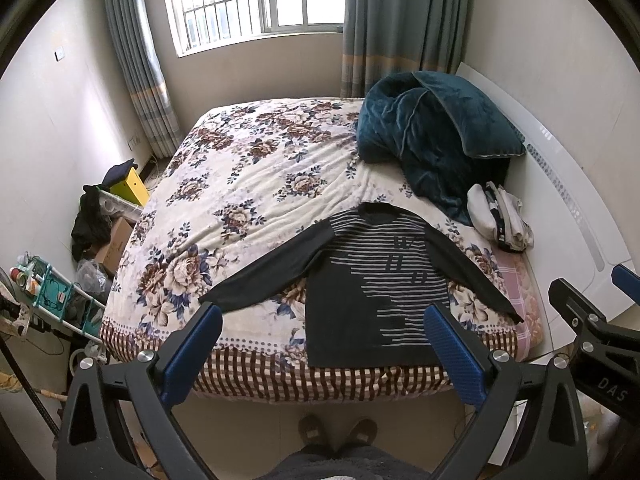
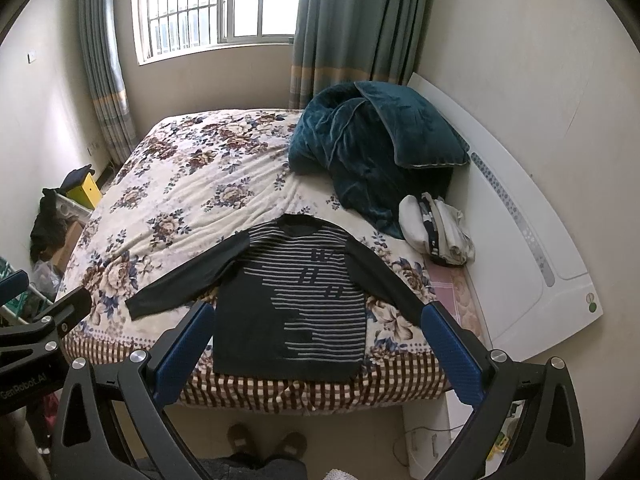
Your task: Fold small clothes
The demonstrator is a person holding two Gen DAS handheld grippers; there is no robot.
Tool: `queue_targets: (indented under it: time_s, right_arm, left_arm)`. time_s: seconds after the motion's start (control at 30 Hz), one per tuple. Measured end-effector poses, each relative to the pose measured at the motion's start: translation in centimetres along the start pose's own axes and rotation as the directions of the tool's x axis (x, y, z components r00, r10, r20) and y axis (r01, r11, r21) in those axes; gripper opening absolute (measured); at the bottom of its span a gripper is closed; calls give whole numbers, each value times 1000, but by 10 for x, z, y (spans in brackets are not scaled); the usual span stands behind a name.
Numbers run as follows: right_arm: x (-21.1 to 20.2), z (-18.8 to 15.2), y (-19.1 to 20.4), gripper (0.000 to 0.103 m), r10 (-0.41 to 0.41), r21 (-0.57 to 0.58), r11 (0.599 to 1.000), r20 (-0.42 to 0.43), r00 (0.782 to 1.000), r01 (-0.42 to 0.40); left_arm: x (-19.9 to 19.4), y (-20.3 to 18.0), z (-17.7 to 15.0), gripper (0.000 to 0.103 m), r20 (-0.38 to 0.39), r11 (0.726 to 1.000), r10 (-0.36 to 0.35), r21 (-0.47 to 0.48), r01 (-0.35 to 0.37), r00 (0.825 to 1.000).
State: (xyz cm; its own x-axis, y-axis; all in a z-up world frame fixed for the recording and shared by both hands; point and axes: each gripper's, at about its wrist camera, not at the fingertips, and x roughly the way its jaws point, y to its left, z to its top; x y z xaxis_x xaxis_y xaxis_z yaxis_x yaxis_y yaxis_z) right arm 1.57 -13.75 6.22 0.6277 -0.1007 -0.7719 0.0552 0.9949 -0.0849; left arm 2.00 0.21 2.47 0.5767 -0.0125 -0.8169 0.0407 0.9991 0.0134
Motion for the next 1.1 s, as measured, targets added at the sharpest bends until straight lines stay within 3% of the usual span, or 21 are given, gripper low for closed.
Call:
queue_targets:
  time_s: [0.7,0.93,1.1]
  right_arm:
    - [-7,0,3,103,10,14,1000,1,1000,-10]
    - [5,-10,1,103,-7,41,999,-18,1000,8]
    - [41,-17,-14,103,-20,144,989,-50,999,27]
  left_arm:
    - [0,2,10,103,3,1000,-16,-8,16,1000]
    - [21,12,9,103,2,1000,-22,0,22,1000]
    - [59,16,7,103,18,1000,3,23,-4,1000]
